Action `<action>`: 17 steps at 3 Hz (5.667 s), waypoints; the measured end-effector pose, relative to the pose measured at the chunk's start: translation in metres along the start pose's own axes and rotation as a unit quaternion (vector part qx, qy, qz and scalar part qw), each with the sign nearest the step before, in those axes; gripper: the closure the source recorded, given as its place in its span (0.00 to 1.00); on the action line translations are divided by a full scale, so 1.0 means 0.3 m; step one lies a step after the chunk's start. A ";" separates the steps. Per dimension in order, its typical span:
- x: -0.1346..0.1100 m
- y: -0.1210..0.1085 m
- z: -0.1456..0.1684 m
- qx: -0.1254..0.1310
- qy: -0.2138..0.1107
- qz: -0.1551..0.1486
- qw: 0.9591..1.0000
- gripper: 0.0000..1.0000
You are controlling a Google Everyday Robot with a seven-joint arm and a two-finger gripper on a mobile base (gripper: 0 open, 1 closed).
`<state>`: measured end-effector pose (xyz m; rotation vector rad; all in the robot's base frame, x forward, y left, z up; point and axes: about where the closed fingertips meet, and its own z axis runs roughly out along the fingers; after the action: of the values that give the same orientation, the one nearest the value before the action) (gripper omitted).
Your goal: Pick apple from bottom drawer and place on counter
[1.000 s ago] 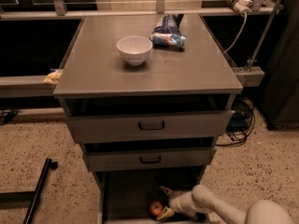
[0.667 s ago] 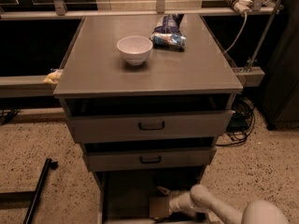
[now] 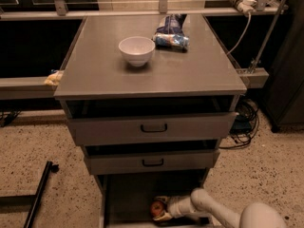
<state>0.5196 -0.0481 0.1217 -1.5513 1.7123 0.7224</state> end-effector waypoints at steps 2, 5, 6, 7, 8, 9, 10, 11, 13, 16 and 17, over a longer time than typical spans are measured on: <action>0.006 0.068 -0.143 -0.009 0.033 0.021 0.999 0.98; -0.287 -0.064 -0.654 0.019 0.100 0.000 0.995 1.00; -0.288 -0.064 -0.654 0.020 0.100 -0.001 0.995 1.00; -0.435 -0.104 -0.741 0.033 0.097 -0.015 0.995 1.00; -0.750 -0.165 -0.891 0.046 0.089 -0.029 0.995 1.00; -0.846 -0.219 -0.987 0.066 0.105 -0.056 0.991 1.00; -0.847 -0.219 -0.987 0.066 0.105 -0.056 0.991 1.00; -0.911 -0.224 -1.016 0.063 0.097 -0.071 0.991 1.00; -1.485 -0.257 -1.353 0.076 0.108 -0.095 0.987 1.00; -1.895 -0.305 -1.581 0.064 0.118 -0.143 0.981 1.00; -1.881 -0.305 -1.564 0.065 0.120 -0.140 0.981 1.00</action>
Offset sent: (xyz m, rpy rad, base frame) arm -0.0452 -0.0626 0.0642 -0.1070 0.0851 -0.0200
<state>0.5664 -0.0946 0.8585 -1.7953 1.6246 0.2833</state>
